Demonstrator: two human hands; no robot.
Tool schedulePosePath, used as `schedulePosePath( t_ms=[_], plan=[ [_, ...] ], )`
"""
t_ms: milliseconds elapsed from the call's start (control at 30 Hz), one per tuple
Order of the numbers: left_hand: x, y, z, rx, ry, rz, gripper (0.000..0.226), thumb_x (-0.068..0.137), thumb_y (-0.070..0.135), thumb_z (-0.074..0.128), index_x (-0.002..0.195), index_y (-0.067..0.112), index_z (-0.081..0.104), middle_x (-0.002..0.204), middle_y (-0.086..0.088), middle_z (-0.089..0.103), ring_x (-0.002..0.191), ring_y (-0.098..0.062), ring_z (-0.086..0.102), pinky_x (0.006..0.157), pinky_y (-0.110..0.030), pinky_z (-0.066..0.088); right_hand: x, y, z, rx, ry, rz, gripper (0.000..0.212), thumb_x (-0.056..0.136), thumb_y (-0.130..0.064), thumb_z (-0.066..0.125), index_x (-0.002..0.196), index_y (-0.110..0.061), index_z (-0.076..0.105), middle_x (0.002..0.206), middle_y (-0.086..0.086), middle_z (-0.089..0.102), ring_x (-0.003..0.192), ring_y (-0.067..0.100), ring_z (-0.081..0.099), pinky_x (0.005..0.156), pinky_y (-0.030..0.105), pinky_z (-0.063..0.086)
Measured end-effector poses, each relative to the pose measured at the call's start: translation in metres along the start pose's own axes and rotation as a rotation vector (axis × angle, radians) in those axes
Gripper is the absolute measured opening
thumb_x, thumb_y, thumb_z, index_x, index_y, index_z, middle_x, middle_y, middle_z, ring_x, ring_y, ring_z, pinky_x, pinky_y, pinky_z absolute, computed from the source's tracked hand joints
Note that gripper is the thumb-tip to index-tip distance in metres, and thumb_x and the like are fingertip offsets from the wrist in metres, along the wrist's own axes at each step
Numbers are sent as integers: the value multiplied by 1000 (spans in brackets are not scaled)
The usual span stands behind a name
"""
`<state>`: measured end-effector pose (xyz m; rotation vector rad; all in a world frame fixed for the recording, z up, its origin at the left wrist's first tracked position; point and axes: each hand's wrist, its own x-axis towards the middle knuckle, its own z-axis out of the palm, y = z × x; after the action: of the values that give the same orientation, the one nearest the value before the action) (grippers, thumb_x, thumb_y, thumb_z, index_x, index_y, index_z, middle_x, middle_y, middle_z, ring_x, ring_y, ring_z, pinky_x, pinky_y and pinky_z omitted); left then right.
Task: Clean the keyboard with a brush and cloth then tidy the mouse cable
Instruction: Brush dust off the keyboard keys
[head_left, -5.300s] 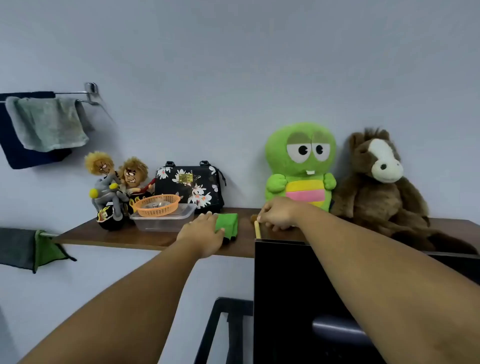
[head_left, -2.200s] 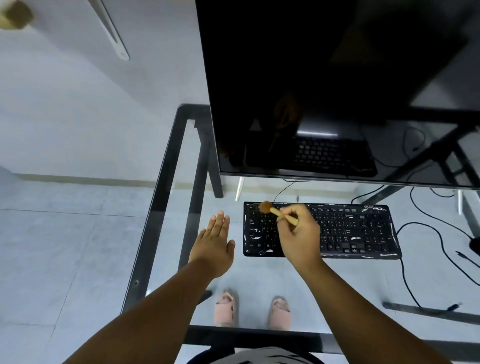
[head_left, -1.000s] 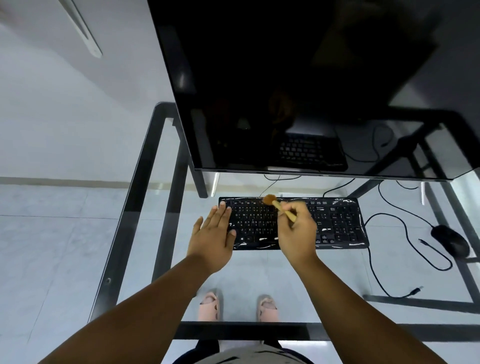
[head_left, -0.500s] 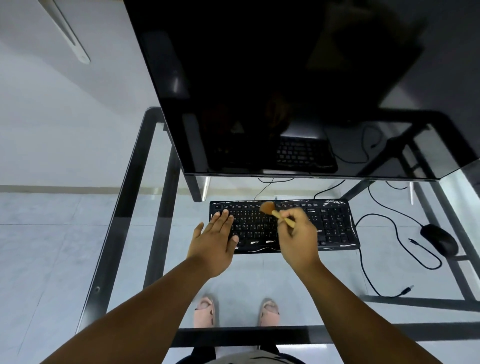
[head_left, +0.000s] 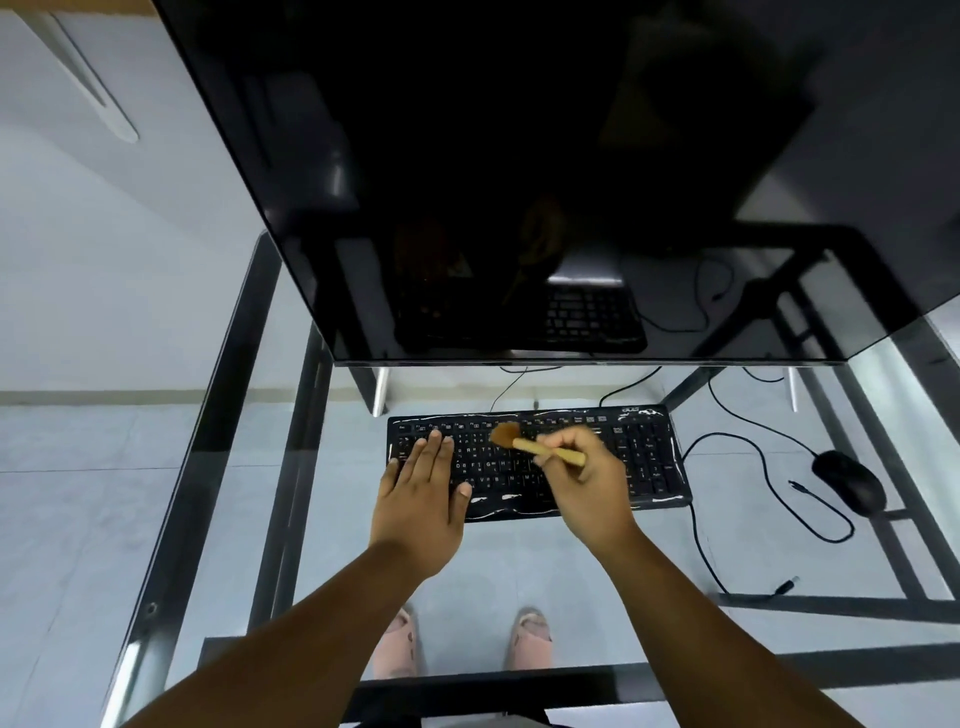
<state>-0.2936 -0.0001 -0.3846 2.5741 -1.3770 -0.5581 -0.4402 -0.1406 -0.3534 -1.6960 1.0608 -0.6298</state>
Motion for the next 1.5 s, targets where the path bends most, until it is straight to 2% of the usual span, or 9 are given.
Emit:
schedulePosePath(
  t_ms=[200, 533, 700, 800, 900, 1067, 1200, 1367, 1500],
  plan=[
    [8, 19, 5, 3, -41, 45, 85, 79, 58, -10, 156, 22, 0, 163, 7, -7, 149, -11, -10, 118, -34, -7, 7, 8, -19, -16, 198, 6, 17, 89, -4, 61, 93, -20, 62, 93, -5, 72, 59, 8, 56, 51, 25, 45],
    [12, 33, 15, -12, -43, 29, 88, 78, 59, -8, 156, 20, 5, 163, 5, -5, 149, -12, -9, 119, -32, -2, 18, 23, -44, -55, 268, -14, 13, 89, -12, 64, 94, -24, 62, 83, -1, 69, 60, 15, 61, 51, 33, 50],
    [11, 44, 17, 17, -26, -20, 88, 79, 58, -10, 156, 19, 7, 164, 3, -4, 150, -16, -9, 119, -35, -1, 19, 21, -47, 2, 69, -6, 10, 89, -10, 65, 97, -16, 66, 77, -2, 70, 51, 9, 52, 47, 22, 43],
    [11, 53, 19, 35, -11, -60, 88, 79, 58, -9, 156, 19, 9, 164, 0, -2, 150, -19, -6, 120, -39, 2, 21, 28, -55, -83, 188, -15, 12, 90, -9, 63, 96, -19, 64, 83, -7, 69, 58, 3, 57, 54, 17, 43],
    [11, 60, 22, 28, 7, -67, 86, 81, 57, -7, 155, 18, 11, 164, 0, 1, 151, -19, -3, 120, -40, 5, 23, 30, -65, -38, 275, -16, 8, 92, -15, 62, 96, -22, 63, 86, -6, 69, 66, 9, 61, 59, 25, 49],
    [13, 75, 26, 28, -6, 11, 84, 81, 57, -10, 156, 20, 2, 163, 5, -8, 149, -13, -10, 118, -33, -4, 23, 32, -74, -32, 106, -23, 8, 91, -12, 63, 97, -17, 66, 73, -8, 67, 50, 5, 51, 48, 19, 41],
    [15, 85, 32, 24, -28, 61, 81, 82, 58, -8, 155, 22, -3, 161, 8, -14, 148, -10, -14, 119, -32, -5, 25, 38, -86, -8, 264, 15, 8, 93, -15, 61, 97, -22, 63, 81, -6, 70, 60, 10, 58, 54, 26, 47],
    [19, 91, 36, 13, -44, 91, 83, 82, 59, -7, 155, 21, -2, 159, 9, -17, 148, -10, -14, 117, -31, -6, 20, 35, -94, 46, 85, 2, 8, 91, -12, 65, 96, -18, 66, 80, -3, 71, 59, 16, 58, 53, 27, 46],
    [20, 97, 38, 19, -48, 84, 83, 80, 59, -9, 155, 22, -4, 159, 9, -18, 143, -5, -20, 117, -29, -8, 19, 34, -106, 150, 319, 5, 7, 93, -12, 61, 95, -18, 62, 75, 2, 67, 56, 9, 52, 51, 20, 43]
  ],
)
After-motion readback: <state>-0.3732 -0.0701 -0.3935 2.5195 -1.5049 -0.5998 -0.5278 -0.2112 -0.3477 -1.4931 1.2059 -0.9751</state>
